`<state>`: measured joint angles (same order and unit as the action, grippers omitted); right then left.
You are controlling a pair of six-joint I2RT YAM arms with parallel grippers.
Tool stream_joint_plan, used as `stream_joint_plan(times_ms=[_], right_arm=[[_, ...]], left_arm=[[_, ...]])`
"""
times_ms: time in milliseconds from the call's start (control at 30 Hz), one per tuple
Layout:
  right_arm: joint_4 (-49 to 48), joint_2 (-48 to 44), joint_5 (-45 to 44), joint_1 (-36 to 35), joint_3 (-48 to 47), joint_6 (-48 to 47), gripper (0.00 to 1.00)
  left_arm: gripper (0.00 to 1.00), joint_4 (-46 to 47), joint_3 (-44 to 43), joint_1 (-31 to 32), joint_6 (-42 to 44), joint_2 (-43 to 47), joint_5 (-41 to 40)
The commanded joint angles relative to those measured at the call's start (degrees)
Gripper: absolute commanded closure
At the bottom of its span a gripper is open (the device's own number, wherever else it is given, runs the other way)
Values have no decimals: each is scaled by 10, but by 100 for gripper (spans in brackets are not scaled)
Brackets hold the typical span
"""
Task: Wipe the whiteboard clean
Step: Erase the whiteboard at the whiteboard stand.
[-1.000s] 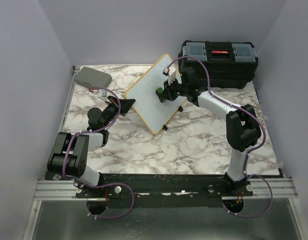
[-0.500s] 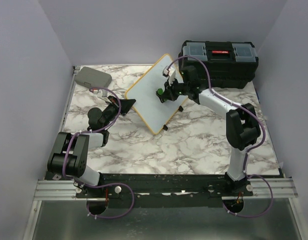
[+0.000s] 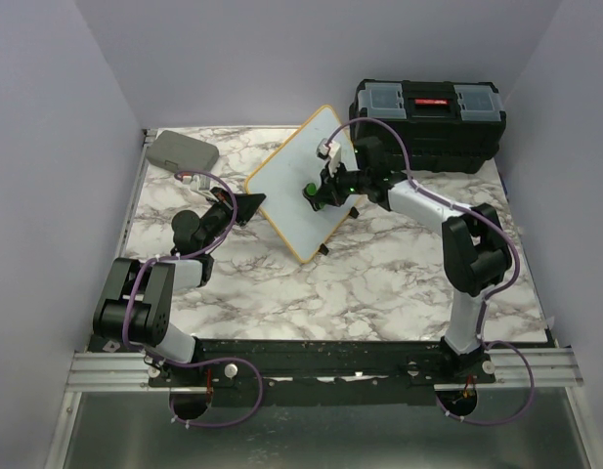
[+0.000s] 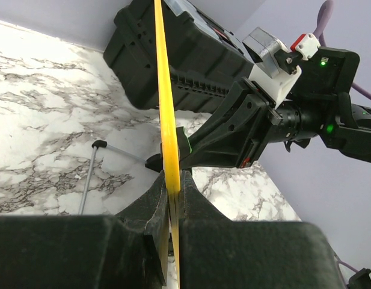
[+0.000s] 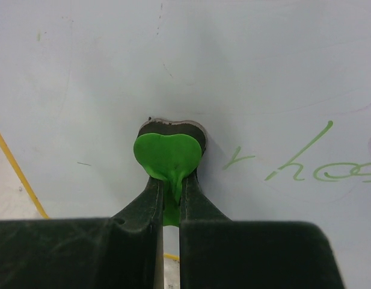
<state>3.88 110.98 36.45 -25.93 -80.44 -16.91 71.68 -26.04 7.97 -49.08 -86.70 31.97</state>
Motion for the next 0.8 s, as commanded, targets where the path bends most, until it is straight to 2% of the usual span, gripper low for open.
stream_joint_plan(times_ms=[0, 533, 767], right_arm=[[-75, 9, -138, 0, -6, 29, 100], [-82, 29, -229, 3, -49, 43, 99], [85, 38, -28, 12, -52, -69, 99]], left_arm=[[100, -36, -5, 35, 23, -16, 89], [100, -40, -7, 35, 25, -14, 90], [100, -40, -8, 35, 26, -15, 91]])
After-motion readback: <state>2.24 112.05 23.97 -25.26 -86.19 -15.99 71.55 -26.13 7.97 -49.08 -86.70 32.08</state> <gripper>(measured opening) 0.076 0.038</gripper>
